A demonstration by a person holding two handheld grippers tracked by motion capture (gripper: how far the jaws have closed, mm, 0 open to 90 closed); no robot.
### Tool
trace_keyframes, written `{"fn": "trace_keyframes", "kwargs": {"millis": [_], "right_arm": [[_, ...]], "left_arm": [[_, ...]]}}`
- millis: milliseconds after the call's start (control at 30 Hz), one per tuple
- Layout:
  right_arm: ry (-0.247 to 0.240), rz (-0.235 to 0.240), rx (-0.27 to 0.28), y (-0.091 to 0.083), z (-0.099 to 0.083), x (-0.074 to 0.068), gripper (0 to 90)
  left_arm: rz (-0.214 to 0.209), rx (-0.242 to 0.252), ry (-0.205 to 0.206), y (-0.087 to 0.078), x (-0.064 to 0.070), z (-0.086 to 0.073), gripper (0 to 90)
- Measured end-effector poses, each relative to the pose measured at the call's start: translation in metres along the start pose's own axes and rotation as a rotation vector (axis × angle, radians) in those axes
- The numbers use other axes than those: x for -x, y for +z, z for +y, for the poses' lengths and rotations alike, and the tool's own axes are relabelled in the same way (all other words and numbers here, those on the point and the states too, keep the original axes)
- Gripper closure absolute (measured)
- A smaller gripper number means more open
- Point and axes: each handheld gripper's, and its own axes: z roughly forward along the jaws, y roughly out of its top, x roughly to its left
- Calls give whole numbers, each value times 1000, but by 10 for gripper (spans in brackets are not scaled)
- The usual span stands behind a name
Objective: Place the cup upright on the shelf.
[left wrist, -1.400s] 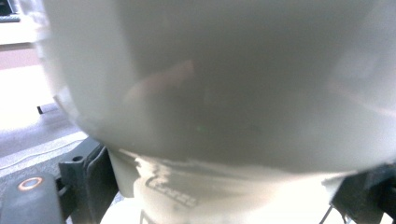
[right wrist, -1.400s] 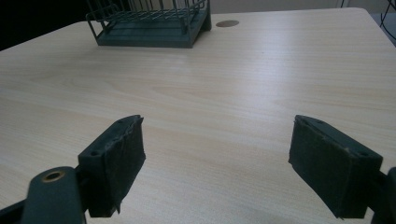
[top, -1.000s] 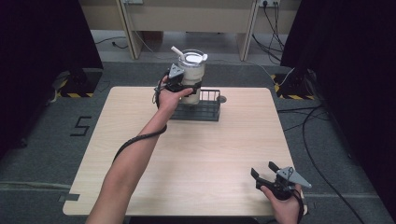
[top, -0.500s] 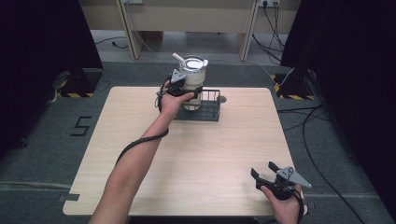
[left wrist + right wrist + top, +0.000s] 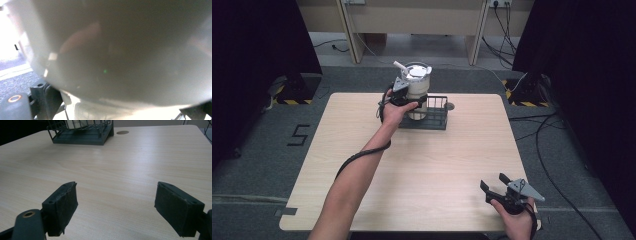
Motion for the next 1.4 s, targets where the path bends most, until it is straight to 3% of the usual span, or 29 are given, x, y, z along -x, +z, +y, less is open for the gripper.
{"fn": "trace_keyframes", "kwargs": {"millis": [533, 1167, 1400], "right_arm": [[-11, 3, -4, 1, 0, 0, 186], [-25, -3, -6, 1, 0, -1, 188], [-22, 1, -10, 1, 0, -2, 189]], "left_arm": [[-1, 0, 28, -6, 3, -2, 89], [7, -5, 38, -21, 6, 0, 88], [-7, 10, 49, -31, 3, -2, 100]]}}
